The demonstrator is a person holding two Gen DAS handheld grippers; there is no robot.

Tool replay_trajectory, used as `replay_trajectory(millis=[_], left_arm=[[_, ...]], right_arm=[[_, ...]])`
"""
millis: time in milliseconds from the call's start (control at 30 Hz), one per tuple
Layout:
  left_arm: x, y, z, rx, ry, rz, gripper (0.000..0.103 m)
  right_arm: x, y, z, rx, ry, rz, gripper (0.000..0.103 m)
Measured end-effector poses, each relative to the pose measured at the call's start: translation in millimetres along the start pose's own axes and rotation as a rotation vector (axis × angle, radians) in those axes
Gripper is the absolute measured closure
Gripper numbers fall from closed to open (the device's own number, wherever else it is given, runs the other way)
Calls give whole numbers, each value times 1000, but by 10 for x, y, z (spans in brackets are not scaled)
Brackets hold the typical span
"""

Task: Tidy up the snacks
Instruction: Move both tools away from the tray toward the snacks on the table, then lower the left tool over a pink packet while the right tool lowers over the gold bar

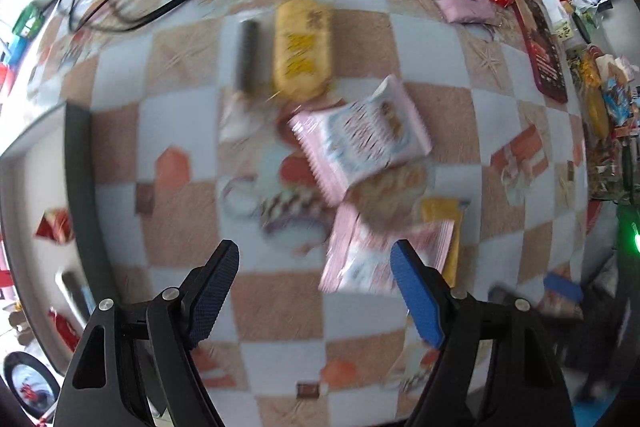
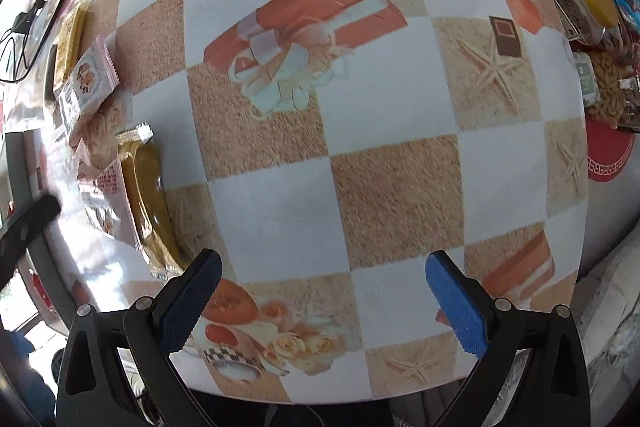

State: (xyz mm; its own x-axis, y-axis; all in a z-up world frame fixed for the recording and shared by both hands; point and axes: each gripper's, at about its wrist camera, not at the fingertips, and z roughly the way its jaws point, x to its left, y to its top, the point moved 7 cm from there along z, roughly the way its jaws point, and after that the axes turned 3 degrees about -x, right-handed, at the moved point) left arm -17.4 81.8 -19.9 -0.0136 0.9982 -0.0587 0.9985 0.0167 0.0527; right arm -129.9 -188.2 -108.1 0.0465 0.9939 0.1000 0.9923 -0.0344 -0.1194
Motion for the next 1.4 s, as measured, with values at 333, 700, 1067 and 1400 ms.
replay_trajectory(millis=[333,700,1067,1400], left_arm=[[396,-119,270,52,153,69,22],[522,-364,-114,-46,103,141,22],[-383,-559,158,-90,121,530,21],[362,-336,283,0,78,190,21]], right_arm=[[430,-210,-204,-7,12,-31,0],[533,-338,-210,-7,27,-48,0],[411,-348,-205,9,12,-37,0],[661,-312,-222,6,24,-87,0]])
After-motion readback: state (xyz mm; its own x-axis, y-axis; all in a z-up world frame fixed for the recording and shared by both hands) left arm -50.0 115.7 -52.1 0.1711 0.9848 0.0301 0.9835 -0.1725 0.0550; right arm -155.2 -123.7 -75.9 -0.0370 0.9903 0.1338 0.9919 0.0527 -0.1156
